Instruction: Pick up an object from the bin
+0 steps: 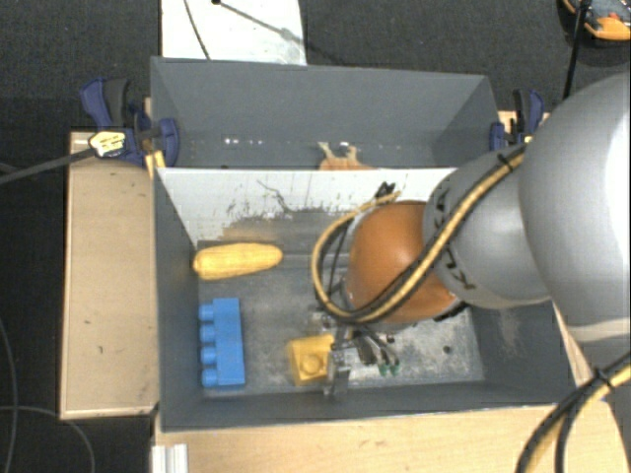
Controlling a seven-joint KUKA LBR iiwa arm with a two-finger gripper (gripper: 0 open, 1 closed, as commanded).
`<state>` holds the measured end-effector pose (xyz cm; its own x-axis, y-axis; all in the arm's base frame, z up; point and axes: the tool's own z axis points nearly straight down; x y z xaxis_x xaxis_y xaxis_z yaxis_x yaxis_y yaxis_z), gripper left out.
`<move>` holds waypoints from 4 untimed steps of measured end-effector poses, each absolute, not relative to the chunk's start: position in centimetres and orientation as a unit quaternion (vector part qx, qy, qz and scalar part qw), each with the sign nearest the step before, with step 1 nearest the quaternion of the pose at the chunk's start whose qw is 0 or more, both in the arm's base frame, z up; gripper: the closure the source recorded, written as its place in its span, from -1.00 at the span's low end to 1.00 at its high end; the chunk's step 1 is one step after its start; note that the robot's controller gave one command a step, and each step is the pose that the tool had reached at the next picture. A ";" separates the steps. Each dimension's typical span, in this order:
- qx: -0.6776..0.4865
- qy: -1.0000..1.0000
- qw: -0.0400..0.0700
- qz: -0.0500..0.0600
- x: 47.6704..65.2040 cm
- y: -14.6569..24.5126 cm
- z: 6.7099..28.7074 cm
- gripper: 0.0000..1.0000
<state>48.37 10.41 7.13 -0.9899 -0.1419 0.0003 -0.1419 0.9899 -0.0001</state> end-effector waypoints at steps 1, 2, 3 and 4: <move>0.107 -0.994 0.001 0.000 49.5 9.6 7.9 1.00; 0.114 -0.993 0.000 0.000 49.3 8.3 10.6 1.00; 0.129 -0.992 -0.002 0.000 49.9 8.6 8.9 1.00; 0.197 -0.980 -0.001 0.000 53.4 8.1 7.7 1.00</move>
Offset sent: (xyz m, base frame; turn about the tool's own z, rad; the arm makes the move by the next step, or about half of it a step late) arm 0.0015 -0.0249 0.0457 -0.0547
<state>53.36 8.06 7.66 -0.9221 -0.3869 -0.0017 -0.3869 0.9221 0.0004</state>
